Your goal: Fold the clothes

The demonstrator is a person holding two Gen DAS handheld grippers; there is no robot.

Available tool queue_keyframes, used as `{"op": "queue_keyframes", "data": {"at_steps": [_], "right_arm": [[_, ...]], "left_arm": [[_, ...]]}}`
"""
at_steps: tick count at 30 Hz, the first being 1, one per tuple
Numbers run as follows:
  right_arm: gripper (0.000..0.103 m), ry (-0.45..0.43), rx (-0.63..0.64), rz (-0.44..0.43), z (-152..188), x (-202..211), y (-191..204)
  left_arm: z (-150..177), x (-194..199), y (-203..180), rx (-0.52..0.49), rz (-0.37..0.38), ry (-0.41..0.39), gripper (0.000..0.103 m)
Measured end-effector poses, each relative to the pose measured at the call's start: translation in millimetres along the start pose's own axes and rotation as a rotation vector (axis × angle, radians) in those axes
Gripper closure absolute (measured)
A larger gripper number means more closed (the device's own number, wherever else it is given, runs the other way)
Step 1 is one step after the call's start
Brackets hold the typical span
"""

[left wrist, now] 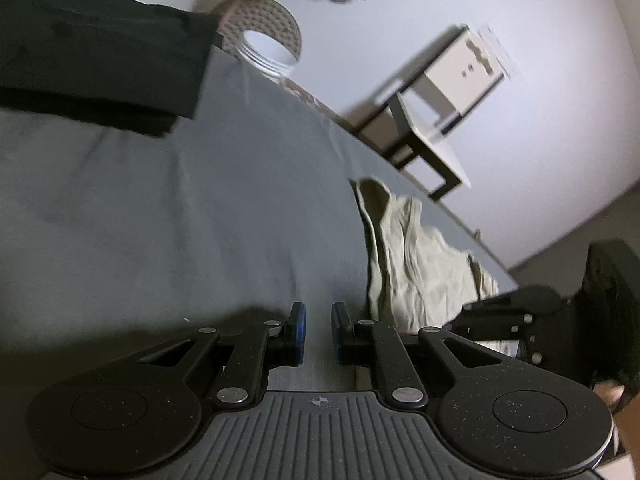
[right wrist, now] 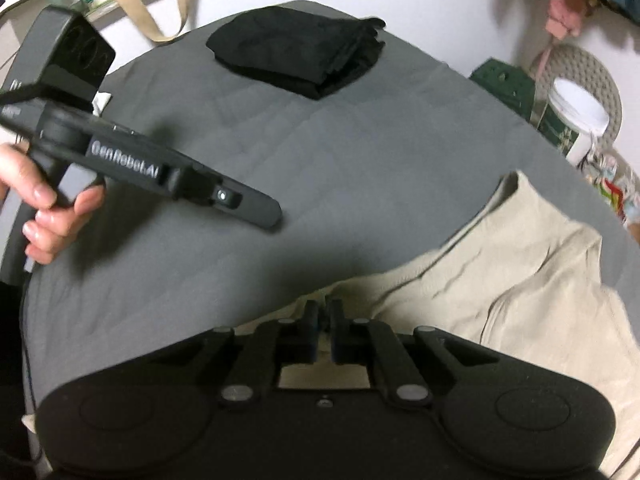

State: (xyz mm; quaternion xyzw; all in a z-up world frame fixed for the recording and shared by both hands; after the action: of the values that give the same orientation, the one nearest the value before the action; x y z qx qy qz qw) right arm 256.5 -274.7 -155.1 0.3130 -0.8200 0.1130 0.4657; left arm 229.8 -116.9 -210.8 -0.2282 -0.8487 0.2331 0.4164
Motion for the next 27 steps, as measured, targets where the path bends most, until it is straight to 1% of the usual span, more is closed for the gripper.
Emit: {"op": "queue_keyframes", "data": {"at_steps": [3, 5, 8, 12, 16, 17, 19, 22, 24, 25, 26, 27], "right_arm": [[0.094, -0.011, -0.009, -0.014, -6, -1, -1], [0.093, -0.009, 0.005, -0.024, -8, -2, 1], [0.097, -0.009, 0.004, -0.029, -13, -6, 1], [0.1, -0.067, -0.135, -0.073, -26, -8, -9], [0.1, -0.08, -0.198, -0.113, -31, -17, -14], [0.101, -0.087, -0.23, -0.12, -30, -21, -18], [0.101, -0.092, -0.28, -0.129, -28, -28, -24], [0.101, -0.093, -0.309, -0.136, -24, -34, -28], [0.094, -0.157, -0.349, -0.121, -26, -21, -34], [0.094, -0.203, -0.369, -0.115, -27, -7, -39], [0.09, -0.246, -0.387, -0.107, -27, 7, -43], [0.087, -0.273, -0.39, -0.08, -26, 19, -47]], "left_arm": [[2, 1, -3, -0.038, -0.017, 0.006, 0.091], [1, 1, -2, -0.03, -0.014, 0.004, 0.091], [0, 4, 2, -0.006, -0.014, -0.01, 0.091], [-3, 9, 7, 0.021, -0.016, -0.034, 0.091], [-6, 12, 9, 0.032, -0.021, -0.055, 0.091], [-7, 14, 9, 0.031, -0.027, -0.061, 0.091], [-8, 17, 9, 0.029, -0.034, -0.069, 0.091], [-9, 15, 7, 0.031, -0.014, -0.059, 0.091], [-8, 13, 4, 0.022, 0.003, -0.044, 0.091], [-7, 11, 3, 0.015, 0.007, -0.038, 0.091], [-6, 10, 1, 0.008, 0.011, -0.033, 0.091], [-5, 9, -1, 0.001, 0.02, -0.027, 0.091]]}}
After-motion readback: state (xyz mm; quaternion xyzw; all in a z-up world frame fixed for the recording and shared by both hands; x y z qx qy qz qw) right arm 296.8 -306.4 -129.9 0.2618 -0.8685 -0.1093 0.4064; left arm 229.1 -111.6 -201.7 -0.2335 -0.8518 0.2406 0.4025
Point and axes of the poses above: each gripper's, at about its wrist camera, not at the fingertips, and x roughly against the way its jaws point, y to its left, z to its underside, the point moved 3 cm from there along -x, roughly the way its jaws point, and after that the axes turned 4 degrees about -y, right-handed, at the moved point
